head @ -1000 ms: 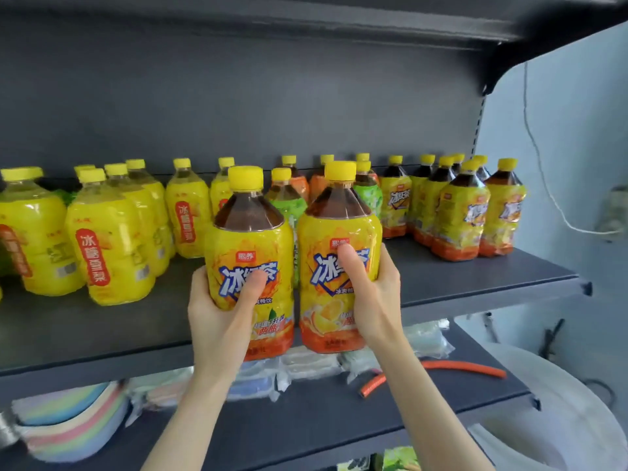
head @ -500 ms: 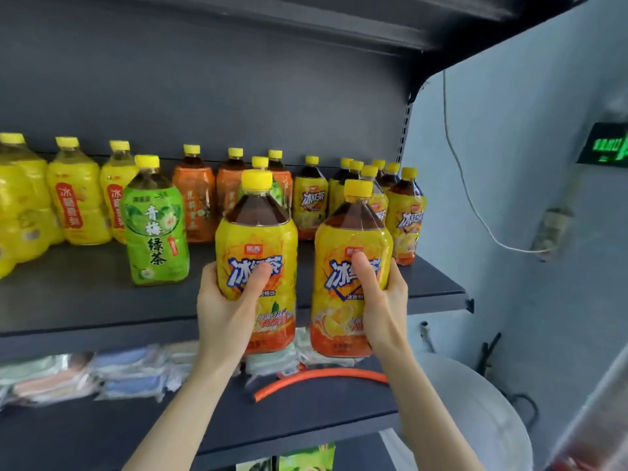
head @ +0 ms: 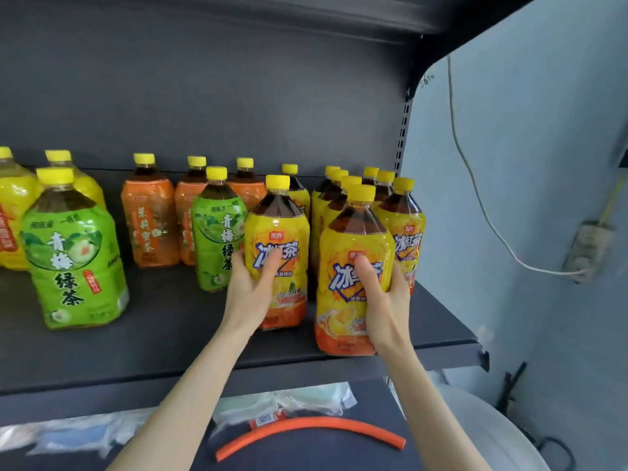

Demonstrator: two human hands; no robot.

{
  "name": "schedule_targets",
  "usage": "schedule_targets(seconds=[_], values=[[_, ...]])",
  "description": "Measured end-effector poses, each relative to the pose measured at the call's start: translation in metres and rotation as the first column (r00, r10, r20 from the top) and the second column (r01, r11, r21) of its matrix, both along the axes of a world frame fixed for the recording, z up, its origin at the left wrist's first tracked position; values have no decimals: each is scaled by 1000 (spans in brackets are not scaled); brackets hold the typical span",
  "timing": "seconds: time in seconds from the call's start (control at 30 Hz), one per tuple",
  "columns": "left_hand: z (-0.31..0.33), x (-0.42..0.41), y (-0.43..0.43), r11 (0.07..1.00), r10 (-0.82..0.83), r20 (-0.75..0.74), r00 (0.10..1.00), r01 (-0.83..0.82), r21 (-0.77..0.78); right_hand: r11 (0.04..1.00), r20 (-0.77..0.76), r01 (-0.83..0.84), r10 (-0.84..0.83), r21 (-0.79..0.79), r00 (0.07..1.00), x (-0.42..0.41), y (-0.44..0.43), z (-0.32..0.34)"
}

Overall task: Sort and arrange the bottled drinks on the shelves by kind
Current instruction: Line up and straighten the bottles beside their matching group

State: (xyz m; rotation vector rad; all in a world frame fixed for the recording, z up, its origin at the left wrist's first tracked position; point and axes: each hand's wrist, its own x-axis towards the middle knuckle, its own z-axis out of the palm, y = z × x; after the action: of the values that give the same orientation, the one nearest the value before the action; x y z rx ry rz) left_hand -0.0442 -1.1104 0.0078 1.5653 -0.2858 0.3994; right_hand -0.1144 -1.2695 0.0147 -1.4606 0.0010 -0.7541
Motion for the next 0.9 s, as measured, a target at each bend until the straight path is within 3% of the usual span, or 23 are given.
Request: schedule_targets(seconds=[0.33,0.47,0.63,0.77,0.9], values=[[3,16,-20,994,-64,-173,983,79,81,990,-30,-122,120,-77,992,7,-21,-7],[-2,-28,-12,996,78,-21,997,-77,38,988,-31,-131,129,-76,991,3,-18,-5],[-11,-58,-1,993,-94,68,993,89,73,979,-39,-166,162,-119,986,7,6,-4],[-17,-55,14,981,-147,73,986,136,141,939,-79,-53,28,-339,996,16,33,-5],[-20,-43,27,972,-168,60,984,155,174,925,-111,-26,-17,-380,994,24,47,-5]])
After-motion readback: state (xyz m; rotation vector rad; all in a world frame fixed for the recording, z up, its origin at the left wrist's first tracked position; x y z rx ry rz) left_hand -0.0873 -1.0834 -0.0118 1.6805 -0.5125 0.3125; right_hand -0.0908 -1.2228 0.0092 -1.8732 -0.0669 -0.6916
